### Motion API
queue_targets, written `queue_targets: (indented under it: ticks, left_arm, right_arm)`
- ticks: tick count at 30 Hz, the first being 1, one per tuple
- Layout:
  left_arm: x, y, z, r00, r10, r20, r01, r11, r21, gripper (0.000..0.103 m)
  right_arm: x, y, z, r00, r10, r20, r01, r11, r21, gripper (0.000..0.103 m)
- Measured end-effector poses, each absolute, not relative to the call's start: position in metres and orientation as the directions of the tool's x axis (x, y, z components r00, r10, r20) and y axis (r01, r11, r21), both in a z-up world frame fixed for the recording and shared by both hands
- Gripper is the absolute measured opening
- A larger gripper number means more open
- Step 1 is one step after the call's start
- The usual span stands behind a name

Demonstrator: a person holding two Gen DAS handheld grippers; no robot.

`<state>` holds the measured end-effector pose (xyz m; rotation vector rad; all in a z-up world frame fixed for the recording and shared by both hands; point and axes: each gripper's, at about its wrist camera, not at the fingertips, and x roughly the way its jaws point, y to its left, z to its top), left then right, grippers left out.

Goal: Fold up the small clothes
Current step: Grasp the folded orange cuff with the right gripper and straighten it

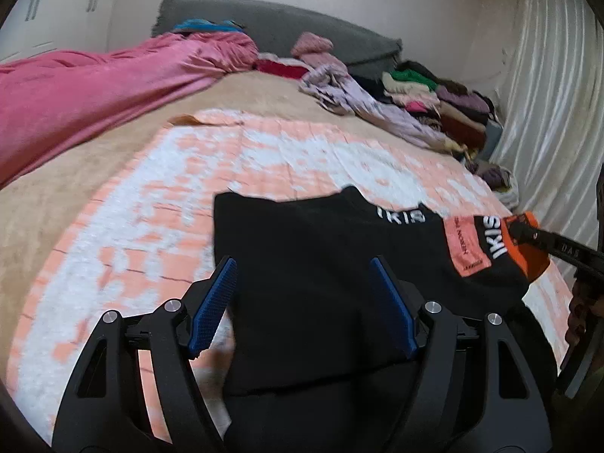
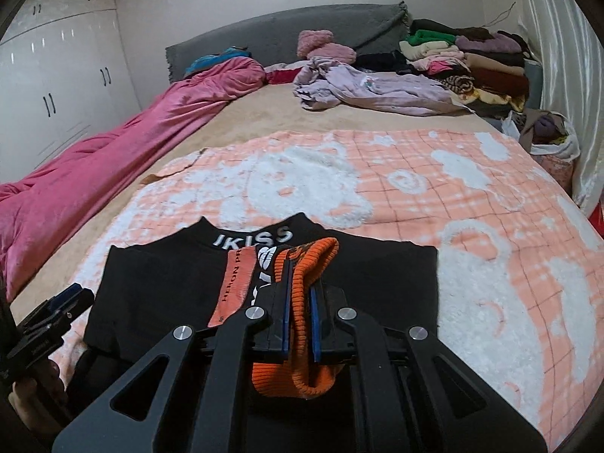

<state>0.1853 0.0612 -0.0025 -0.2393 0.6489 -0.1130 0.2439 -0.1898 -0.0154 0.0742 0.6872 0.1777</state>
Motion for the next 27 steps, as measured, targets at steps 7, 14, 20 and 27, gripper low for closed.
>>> queue_targets:
  ticks: [7,14,20,27]
  left_arm:
    - [0.196,0.045,-0.019,0.733,-0.231,-0.640,0.084,0.964,-0.251,0.069]
    - [0.204,0.044,-0.032,0.692,-0.219,-0.688,0.065,0.968,-0.243,0.069]
    - [0.205,0.046,-0.035,0.687,-0.223,-0.692,0.065,0.967,-0.246,0.069]
    - [0.205,0.050,-0.036,0.687,-0.233,-0.688,0.064,0.963,-0.263,0.069]
  right_arm:
    - [0.248,-0.200,-0.034,0.715,0.164,-0.679,-0.107,0.986,0.125,0.007]
    - [0.252,-0.205,-0.048,0.696,0.151,-0.702,-0.083,0.988,0.130,0.007]
    - [0.260,-0.206,-0.062,0.667,0.099,-0.738,-0.053,0.995,0.085,0.010]
    - [0.244,-0.227,-0.053,0.718,0.075,-0.692,-0.002,0.994,0.106,0.020]
